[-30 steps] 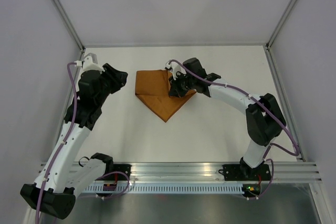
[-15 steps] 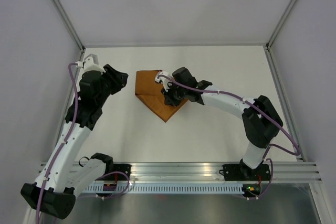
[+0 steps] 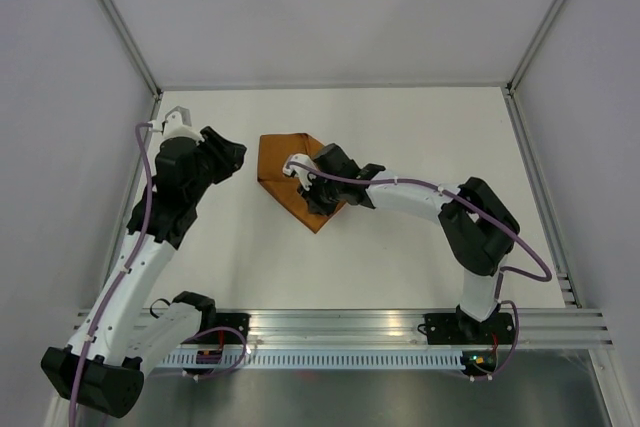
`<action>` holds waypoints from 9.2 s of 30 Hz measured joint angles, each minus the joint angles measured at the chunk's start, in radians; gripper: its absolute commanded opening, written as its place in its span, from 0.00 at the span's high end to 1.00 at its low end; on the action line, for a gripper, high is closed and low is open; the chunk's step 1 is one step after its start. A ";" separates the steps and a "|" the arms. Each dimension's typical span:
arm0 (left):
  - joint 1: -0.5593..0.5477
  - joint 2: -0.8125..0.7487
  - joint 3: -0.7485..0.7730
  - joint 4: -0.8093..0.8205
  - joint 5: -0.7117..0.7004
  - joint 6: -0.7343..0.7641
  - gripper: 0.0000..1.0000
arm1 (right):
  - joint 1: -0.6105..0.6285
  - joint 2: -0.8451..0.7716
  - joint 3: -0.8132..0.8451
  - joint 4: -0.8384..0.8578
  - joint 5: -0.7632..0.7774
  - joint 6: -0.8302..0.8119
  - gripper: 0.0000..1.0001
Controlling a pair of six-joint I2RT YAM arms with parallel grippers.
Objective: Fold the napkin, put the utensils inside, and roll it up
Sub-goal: Fold the napkin, then roll the napkin with the utensil
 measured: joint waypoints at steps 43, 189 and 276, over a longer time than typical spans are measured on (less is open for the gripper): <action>-0.598 0.783 0.309 0.150 -0.179 0.463 0.34 | -0.846 0.012 0.181 -0.175 -0.210 0.178 0.42; -0.473 1.294 0.463 -0.121 1.011 0.625 0.98 | -0.542 -0.594 -0.542 -0.423 -0.507 -1.034 0.21; -0.309 0.964 0.126 0.172 0.684 0.499 0.44 | -0.333 0.090 -0.034 -0.644 -0.423 -0.946 0.97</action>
